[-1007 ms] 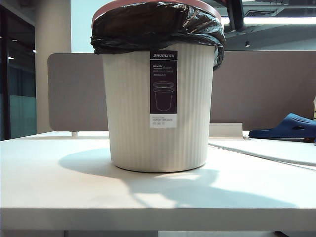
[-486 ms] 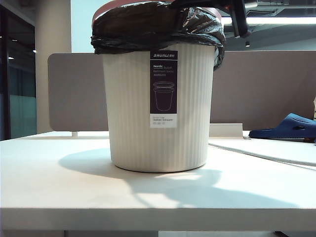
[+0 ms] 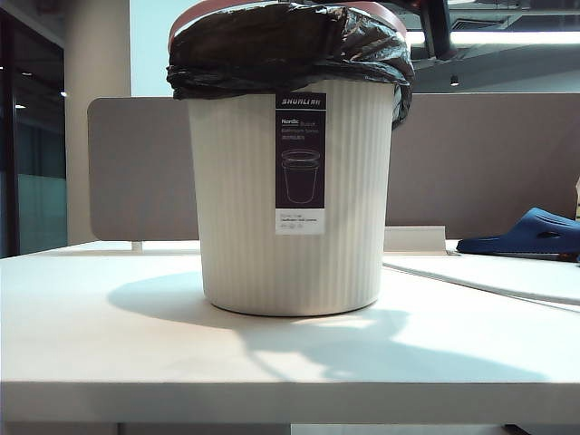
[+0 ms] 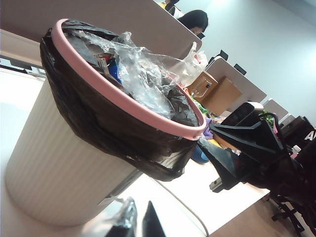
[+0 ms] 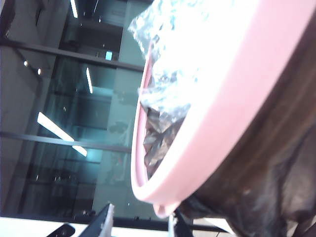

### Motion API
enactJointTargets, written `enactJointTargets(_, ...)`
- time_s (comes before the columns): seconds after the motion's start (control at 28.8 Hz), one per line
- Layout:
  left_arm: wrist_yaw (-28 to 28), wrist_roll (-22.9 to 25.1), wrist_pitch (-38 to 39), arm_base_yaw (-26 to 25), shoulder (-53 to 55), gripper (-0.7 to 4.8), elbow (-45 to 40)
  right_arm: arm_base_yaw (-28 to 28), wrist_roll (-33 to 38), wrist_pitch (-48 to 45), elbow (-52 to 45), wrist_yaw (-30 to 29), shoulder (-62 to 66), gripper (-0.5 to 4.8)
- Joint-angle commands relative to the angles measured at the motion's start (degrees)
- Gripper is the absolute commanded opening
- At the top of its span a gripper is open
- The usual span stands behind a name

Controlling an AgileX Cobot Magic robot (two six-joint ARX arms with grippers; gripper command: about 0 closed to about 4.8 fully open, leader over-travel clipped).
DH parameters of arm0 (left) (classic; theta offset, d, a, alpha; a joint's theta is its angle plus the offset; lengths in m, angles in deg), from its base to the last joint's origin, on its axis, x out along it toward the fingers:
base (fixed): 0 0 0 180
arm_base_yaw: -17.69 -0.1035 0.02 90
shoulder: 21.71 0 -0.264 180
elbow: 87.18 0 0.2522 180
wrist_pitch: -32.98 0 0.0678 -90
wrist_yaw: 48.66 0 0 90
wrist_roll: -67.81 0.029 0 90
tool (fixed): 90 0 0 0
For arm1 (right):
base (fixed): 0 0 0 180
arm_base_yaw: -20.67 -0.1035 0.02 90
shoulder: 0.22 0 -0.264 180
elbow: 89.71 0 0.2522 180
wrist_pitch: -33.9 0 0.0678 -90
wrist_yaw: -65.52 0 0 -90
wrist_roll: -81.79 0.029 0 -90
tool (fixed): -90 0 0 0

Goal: Open the ring lid of the trash can, pull out the black garbage bag inside, and place it on the table.

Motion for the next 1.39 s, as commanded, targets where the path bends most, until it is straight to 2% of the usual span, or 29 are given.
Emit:
enactJointTargets(0.03, -0.2, 0.2, -0.8, 0.1, 0.0, 0.26, 0.2, 0.0, 0.0, -1.9, 0.3, 0.7, -0.1, 1.49)
enactJointTargets(0.49, 0.1, 0.2, -1.2, 0.1, 0.1, 0.26, 0.1, 2.1, -0.1, -5.8, 0.3, 0.9, -0.1, 1.48)
enactJointTargets(0.87, 3.7, -0.3, -7.7, 1.1, 3.0, 0.26, 0.1, 3.7, 0.0, -9.1, 0.3, 0.4, 0.9, 1.48)
enactJointTargets(1.08, 4.0, -0.5, -12.5, 4.4, 7.9, 0.26, 0.1, 3.7, 0.9, -14.2, 0.3, -1.0, 2.7, 1.49)
enactJointTargets(1.18, 3.6, -2.8, -16.6, 7.0, 11.3, 0.26, 0.1, 3.7, 0.9, -14.6, 0.3, -1.0, 2.8, 1.49)
enactJointTargets(1.39, 1.3, -7.9, -29.4, 11.6, 19.8, 0.25, 0.2, 3.7, 0.9, -17.9, 0.7, -1.1, 2.8, 1.49)
